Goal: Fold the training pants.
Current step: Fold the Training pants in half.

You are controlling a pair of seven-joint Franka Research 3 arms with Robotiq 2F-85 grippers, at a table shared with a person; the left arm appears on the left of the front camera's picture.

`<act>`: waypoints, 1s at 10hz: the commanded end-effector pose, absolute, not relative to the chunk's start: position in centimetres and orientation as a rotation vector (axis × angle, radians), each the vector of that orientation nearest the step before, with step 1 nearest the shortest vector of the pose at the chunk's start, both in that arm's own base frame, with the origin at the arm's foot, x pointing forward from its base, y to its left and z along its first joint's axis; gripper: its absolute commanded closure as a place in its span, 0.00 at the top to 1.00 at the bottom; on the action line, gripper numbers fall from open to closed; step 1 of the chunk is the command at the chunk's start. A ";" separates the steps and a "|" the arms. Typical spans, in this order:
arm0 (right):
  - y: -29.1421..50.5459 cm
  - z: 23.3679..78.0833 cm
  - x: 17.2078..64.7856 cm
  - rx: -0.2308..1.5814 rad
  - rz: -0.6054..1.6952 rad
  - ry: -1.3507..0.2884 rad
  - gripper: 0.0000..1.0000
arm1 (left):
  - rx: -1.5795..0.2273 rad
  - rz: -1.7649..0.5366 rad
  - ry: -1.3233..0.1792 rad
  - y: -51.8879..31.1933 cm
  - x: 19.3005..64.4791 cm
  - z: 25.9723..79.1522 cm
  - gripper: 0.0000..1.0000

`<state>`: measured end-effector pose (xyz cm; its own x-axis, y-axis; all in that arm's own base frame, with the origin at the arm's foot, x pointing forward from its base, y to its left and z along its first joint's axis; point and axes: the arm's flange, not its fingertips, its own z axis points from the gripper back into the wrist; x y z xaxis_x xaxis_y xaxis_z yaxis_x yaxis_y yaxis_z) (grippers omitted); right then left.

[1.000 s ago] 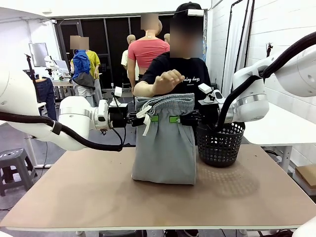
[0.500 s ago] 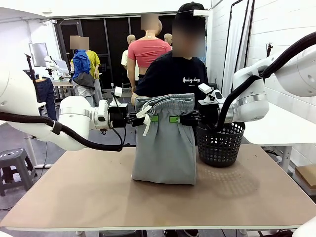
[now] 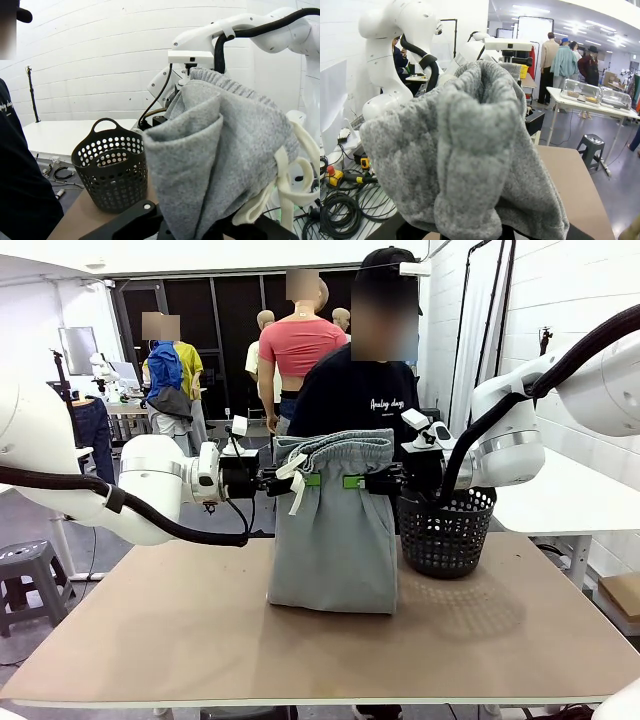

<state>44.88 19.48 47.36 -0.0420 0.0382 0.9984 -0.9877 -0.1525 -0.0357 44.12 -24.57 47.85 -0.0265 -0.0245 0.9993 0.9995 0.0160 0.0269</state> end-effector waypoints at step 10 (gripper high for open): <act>19.5 47.5 44.6 1.271 1.369 -1.135 0.00 | -1.165 -1.230 -1.217 -24.7 44.1 48.0 0.00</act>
